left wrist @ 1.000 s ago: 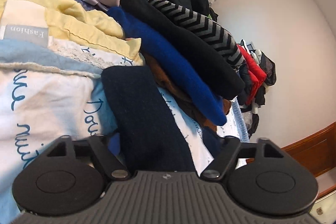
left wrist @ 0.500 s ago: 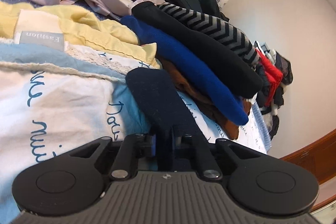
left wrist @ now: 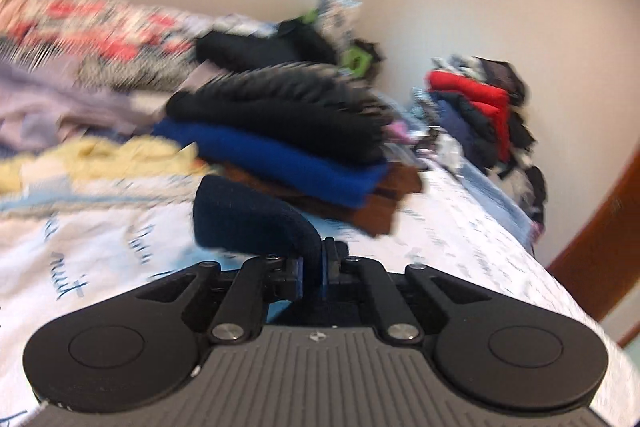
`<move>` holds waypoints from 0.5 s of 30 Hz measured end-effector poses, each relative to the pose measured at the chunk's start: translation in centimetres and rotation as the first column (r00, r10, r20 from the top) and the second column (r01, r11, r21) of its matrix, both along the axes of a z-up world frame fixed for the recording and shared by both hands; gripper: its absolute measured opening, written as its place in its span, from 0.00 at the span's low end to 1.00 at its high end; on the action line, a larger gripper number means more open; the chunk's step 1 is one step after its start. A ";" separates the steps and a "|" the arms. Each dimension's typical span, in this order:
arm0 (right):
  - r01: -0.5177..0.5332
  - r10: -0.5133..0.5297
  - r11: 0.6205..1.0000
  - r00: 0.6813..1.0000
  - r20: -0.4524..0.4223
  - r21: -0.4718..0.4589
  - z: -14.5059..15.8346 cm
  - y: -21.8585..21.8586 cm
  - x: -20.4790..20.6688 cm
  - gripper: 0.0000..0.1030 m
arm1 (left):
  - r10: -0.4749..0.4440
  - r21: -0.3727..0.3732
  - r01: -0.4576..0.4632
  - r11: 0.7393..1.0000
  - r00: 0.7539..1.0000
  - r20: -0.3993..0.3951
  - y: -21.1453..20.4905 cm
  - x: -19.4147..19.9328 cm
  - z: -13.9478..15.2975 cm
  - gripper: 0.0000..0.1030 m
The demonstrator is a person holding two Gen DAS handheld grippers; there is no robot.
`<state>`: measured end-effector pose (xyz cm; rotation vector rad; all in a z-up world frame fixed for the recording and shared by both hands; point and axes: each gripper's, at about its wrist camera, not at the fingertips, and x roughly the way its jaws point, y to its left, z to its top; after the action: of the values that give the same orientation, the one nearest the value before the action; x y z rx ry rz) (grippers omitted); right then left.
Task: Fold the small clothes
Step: 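Carry the navy sleeve across the sweater body with the left gripper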
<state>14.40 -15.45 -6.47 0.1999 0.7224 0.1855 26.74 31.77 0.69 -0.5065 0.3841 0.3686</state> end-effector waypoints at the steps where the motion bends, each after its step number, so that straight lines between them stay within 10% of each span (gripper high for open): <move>1: 0.007 -0.007 1.000 1.000 -0.001 0.002 -0.1 -0.2 0.0 0.87 | -0.018 0.035 0.018 0.999 1.000 0.011 -1.2 -0.1 0.6 0.07; 15: 0.072 -0.071 0.997 0.997 -0.008 0.029 -0.7 -3.6 -1.2 0.87 | -0.353 0.118 0.343 0.932 0.932 0.083 -15.1 0.5 5.7 0.07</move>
<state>13.18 -19.05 -7.21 0.2544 0.7189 0.1273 27.27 16.63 6.39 -0.3464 0.3450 0.0165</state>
